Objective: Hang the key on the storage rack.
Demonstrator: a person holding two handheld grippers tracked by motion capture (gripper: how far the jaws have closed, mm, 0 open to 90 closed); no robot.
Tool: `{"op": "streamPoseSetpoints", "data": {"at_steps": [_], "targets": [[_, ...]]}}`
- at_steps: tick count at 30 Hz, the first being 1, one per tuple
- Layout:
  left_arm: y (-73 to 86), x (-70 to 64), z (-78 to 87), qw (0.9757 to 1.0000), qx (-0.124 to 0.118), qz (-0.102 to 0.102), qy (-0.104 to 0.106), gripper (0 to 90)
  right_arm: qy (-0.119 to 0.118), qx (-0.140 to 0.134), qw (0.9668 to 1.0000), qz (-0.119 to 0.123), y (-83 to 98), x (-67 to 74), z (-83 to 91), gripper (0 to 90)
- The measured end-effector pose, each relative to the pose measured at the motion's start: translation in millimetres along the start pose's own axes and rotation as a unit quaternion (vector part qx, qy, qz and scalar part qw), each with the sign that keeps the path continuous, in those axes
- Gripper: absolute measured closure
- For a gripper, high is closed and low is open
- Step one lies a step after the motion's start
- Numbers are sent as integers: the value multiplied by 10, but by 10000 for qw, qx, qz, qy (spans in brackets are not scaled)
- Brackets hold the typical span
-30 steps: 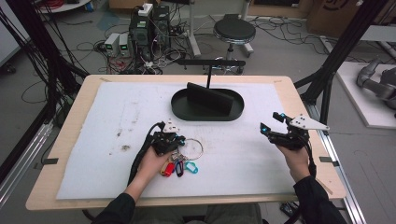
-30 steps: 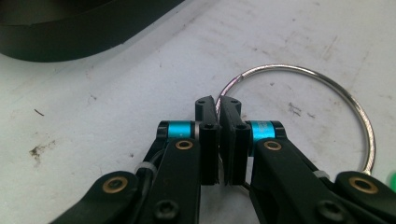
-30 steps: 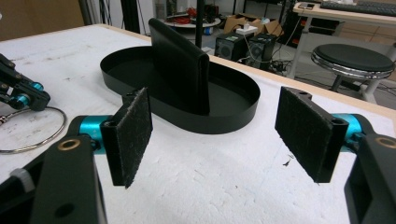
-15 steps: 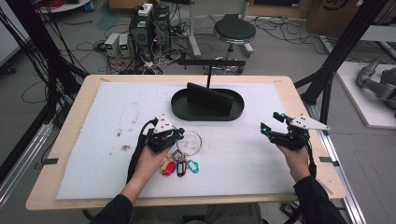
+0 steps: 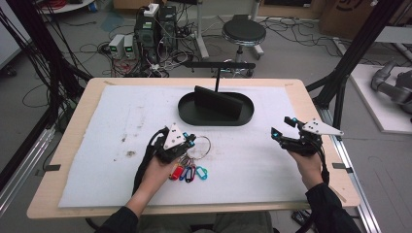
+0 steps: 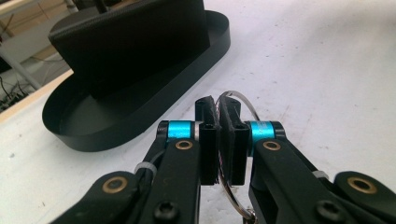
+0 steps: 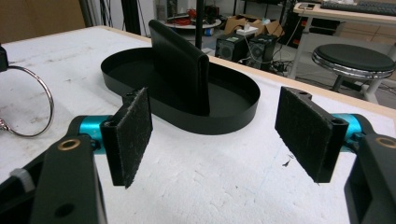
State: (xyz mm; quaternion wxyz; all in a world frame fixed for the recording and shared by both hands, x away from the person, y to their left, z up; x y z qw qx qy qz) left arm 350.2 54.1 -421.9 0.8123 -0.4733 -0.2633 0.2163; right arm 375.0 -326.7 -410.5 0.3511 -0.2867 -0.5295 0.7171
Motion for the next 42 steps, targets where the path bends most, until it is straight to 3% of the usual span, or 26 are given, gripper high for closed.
{"op": "streamPoseSetpoints", "data": {"at_steps": [5,17,25,30,34,42], "targets": [[-14,-48,22,9999,-27,-154,-13,863,15,-16,10000,4,-2,-5,3,280],[0,-86,76,9997,-131,-166,151,863,14,-17,10000,9,-2,-6,3,280],[56,-77,68,9987,-152,45,492,850,-10,-5,10000,7,0,-1,-4,280],[112,-84,8,9974,41,102,715,795,-15,4,10000,17,1,-2,-8,280],[125,-71,9,9970,58,94,761,857,-27,6,10000,7,3,-2,-10,280],[86,-38,53,9967,-115,125,790,862,-80,20,10000,-23,5,7,-15,280]]}}
Point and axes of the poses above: each handheld gripper's, and its own axes: z roughly backward along the jaws, y roughly out of its underside, x roughly to its left, the point moved 4 cm from there along -z, roughly forward along the jaws, and after that the axes turned 1 degree about y, right-handed, at the moved point
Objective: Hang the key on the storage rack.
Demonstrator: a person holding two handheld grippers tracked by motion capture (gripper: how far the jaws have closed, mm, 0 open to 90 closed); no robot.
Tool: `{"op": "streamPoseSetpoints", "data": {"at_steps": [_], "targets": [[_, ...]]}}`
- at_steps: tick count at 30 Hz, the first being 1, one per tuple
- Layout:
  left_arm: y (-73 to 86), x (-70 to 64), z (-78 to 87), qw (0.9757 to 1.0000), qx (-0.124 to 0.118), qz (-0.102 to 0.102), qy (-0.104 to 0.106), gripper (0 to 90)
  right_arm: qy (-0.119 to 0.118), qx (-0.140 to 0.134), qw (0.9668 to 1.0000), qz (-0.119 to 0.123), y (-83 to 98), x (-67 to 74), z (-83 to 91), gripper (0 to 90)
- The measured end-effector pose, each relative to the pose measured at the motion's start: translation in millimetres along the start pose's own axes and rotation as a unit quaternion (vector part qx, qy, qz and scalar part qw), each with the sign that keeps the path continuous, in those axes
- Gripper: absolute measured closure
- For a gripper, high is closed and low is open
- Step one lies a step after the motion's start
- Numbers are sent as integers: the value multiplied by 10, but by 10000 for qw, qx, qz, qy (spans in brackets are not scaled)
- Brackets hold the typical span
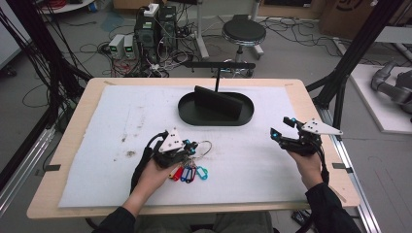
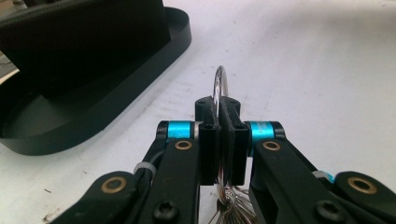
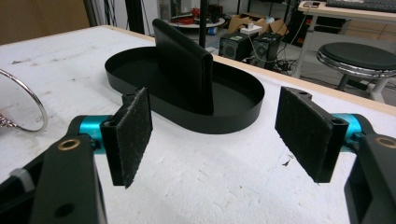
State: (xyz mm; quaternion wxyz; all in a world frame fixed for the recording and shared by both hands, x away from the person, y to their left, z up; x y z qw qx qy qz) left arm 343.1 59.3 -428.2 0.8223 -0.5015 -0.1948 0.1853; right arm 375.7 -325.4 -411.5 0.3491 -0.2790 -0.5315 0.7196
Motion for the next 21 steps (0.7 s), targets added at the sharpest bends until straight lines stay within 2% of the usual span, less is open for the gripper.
{"op": "streamPoseSetpoints", "data": {"at_steps": [6,8,17,21], "targets": [[-79,12,68,9998,-179,-70,-50,862,-56,-23,10000,22,-4,12,-5,280],[-106,18,91,9996,-294,-38,-26,863,-70,-36,10000,30,-7,19,-7,280],[-215,76,233,9969,-788,69,10,863,-341,-215,9992,-55,-75,148,-36,280],[-278,83,298,9955,-945,18,1,863,-469,-269,9985,-2,-107,206,-61,296]]}}
Point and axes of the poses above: each handheld gripper's, and its own axes: z roughly backward along the jaws, y roughly out of its underside, x roughly to its left, the point moved 4 cm from there along -z, roughly forward along the jaws, and after that the axes turned 1 degree about y, right-handed, at the moved point
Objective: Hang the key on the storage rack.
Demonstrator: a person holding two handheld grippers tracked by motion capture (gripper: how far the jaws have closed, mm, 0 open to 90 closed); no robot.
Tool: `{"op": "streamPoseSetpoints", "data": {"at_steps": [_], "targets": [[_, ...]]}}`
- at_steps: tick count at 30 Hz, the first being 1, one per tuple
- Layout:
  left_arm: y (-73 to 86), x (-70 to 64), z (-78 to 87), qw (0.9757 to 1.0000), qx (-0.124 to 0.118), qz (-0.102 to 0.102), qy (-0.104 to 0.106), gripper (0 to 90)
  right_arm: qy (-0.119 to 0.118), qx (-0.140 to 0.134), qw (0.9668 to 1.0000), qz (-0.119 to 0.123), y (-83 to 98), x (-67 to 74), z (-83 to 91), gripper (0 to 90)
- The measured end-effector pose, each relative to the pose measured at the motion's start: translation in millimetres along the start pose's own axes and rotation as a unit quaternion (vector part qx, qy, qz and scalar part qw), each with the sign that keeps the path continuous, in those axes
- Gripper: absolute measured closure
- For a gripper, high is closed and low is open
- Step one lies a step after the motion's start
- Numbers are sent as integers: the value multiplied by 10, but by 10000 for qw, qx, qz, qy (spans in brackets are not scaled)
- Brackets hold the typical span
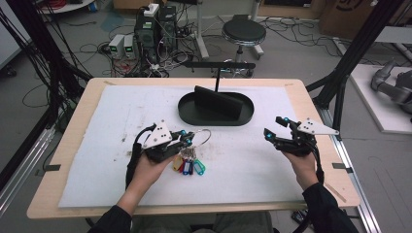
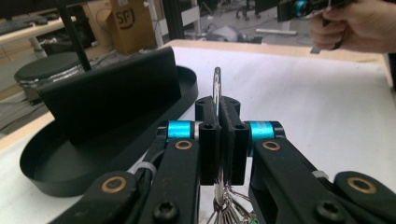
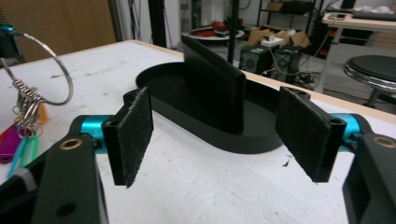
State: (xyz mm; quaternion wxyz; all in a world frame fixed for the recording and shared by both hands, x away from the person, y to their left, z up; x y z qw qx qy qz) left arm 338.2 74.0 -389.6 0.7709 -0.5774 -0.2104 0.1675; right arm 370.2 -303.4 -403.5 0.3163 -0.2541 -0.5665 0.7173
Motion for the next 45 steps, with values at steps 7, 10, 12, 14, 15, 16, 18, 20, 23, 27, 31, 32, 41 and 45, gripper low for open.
{"op": "streamPoseSetpoints", "data": {"at_steps": [7,10,12,14,15,16,18,20,23,27,31,32,41,45], "targets": [[-169,-2,86,9993,-348,14,101,863,-159,-52,9999,18,-51,76,-33,297],[-231,-2,102,9986,-487,73,199,863,-247,-91,9997,27,-82,115,-49,298],[-273,-8,104,9979,-590,93,260,864,-321,-109,9994,22,-103,147,-61,298],[-312,-19,99,9968,-706,159,344,864,-407,-137,9991,32,-127,185,-74,298],[-324,-24,95,9963,-753,185,374,863,-456,-140,9989,36,-139,207,-80,299],[-341,-34,88,9954,-818,232,437,864,-497,-152,9986,49,-148,223,-87,299],[-357,-49,71,9941,-904,300,523,863,-615,-167,9980,58,-175,277,-105,299],[-365,-63,52,9925,-980,378,630,863,-737,-188,9971,84,-201,330,-123,300],[-370,-85,25,9910,-1024,429,752,863,-950,-201,9952,108,-233,420,-144,329],[-372,-111,-13,9886,-1095,509,900,863,-1292,-210,9913,115,-268,536,-183,376],[-379,-149,-58,9861,-1172,542,1048,863,-1622,-187,9865,110,-285,645,-220,416],[-381,-160,-68,9858,-1183,538,1061,863,-1704,-169,9852,109,-289,671,-227,423],[-377,-218,-137,9822,-1229,587,1295,863,-1949,-105,9805,216,-294,797,-276,482],[-381,-243,-164,9800,-1272,587,1411,864,-2059,-103,9783,189,-292,821,-289,515]]}}
Point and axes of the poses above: each handheld gripper's, and its own axes: z roughly backward along the jaws, y roughly out of its underside, x roughly to its left, the point moved 4 cm from there along -z, roughly forward along the jaws, and after that the axes turned 1 degree about y, right-handed, at the moved point
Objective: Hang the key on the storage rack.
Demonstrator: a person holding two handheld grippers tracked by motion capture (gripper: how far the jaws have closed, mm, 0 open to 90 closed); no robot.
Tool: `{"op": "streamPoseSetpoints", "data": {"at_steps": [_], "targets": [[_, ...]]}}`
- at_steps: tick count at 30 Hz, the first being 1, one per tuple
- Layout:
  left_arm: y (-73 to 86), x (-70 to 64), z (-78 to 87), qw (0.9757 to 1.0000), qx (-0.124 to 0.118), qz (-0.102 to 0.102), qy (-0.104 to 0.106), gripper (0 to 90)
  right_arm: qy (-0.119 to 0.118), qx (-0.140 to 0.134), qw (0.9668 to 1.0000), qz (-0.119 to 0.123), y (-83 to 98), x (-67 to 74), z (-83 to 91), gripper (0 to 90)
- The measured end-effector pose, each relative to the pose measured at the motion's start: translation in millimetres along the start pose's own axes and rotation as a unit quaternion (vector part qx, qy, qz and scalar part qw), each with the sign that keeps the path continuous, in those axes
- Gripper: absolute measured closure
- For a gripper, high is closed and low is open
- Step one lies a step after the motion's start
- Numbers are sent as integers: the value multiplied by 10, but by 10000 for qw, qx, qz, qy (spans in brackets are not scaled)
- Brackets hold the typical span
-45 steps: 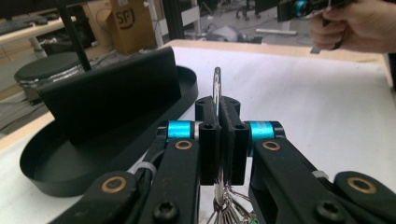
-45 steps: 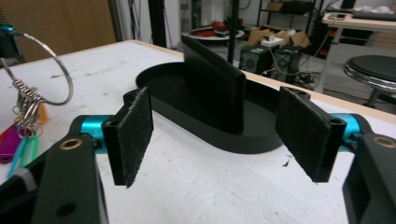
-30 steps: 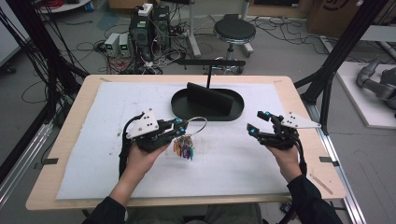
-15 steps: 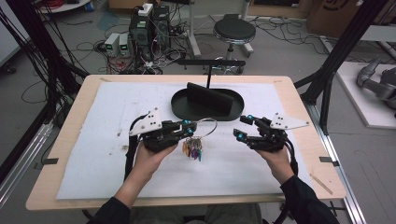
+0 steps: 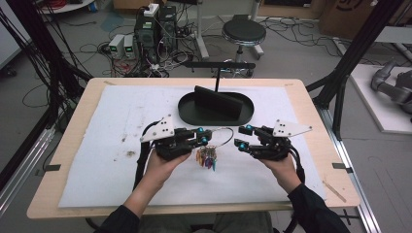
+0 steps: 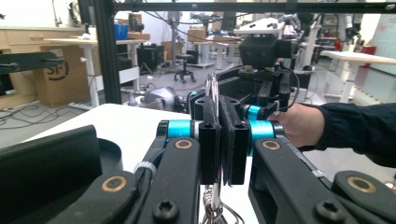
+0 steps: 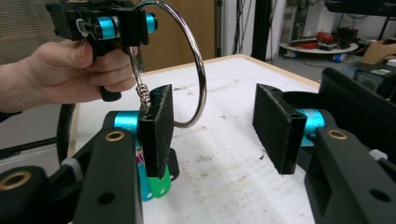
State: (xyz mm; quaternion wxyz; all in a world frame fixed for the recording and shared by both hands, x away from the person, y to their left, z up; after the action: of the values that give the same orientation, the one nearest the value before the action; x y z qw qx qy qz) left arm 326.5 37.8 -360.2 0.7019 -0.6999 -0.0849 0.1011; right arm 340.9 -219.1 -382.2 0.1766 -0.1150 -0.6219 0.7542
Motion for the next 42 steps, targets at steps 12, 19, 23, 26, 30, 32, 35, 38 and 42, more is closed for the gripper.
{"op": "streamPoseSetpoints", "data": {"at_steps": [12,19,23,26,30,32,35,38,42], "targets": [[53,-56,-116,9997,89,-23,223,863,-311,64,9993,178,-6,81,-36,710],[69,-44,-113,9998,80,-4,202,860,-369,31,9991,213,-14,82,-6,867],[75,-41,-116,9998,91,-15,170,858,-393,23,9989,234,-23,85,8,872],[75,-33,-111,9999,64,17,144,852,-393,6,9990,205,-28,80,9,874],[67,-12,-86,10000,37,18,79,844,-374,70,9989,260,-33,90,9,877],[68,-7,-83,10000,23,31,65,842,-368,38,9990,269,-44,95,15,878],[65,3,-79,10000,28,35,-26,782,-346,19,9990,286,-68,91,27,879],[60,10,-64,9999,63,6,-125,722,-291,-27,9993,247,-84,75,56,880],[52,32,-29,9994,150,24,-319,585,-156,-91,9996,211,-101,14,118,881]]}}
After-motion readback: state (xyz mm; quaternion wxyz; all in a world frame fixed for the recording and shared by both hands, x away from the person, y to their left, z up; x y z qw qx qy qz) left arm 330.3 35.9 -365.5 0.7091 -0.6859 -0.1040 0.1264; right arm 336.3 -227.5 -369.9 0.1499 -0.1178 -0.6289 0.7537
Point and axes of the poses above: each handheld gripper's, and its own axes: z roughly backward along the jaws, y roughly out of its underside, x roughly to its left, the point moved 4 cm from there along -z, roughly forward along the jaws, and after that the axes turned 1 degree about y, right-handed, at the moved point
